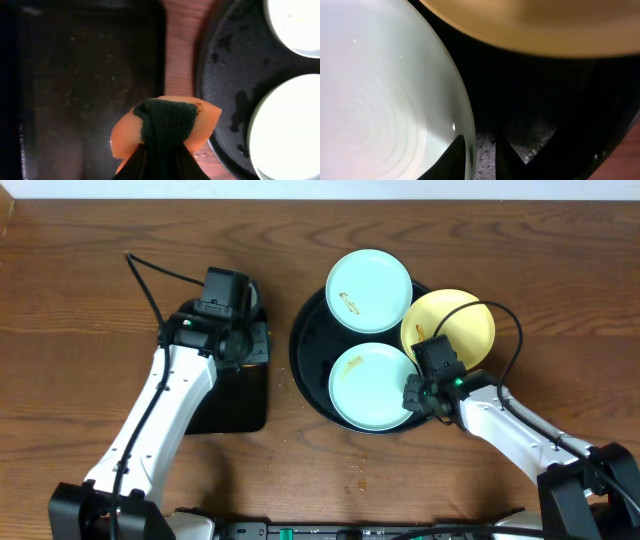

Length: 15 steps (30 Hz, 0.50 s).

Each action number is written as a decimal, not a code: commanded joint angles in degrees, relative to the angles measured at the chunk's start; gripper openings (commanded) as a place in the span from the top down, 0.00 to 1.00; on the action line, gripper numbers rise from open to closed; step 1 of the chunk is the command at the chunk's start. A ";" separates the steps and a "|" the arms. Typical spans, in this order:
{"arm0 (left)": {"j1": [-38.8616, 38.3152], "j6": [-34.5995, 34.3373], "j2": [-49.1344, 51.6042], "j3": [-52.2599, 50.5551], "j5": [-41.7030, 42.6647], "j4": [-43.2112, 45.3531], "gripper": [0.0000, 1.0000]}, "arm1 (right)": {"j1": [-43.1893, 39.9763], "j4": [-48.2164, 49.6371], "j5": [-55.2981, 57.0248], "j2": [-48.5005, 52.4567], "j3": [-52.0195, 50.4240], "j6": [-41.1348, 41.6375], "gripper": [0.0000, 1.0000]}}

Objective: Clean dirty plates on tray and stack at the side
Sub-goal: 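Return the sponge to the black rectangular tray with the left gripper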

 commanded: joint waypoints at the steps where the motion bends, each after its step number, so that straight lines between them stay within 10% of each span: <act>1: 0.85 -0.52 0.46 -1.36 -1.42 -0.20 0.92 | 0.68 0.04 -0.83 0.39 -0.94 3.15 0.94; 15: 0.85 -0.33 0.46 -1.97 -3.72 -2.67 0.93 | -1.40 -22.25 1.49 0.15 18.32 -3.06 0.99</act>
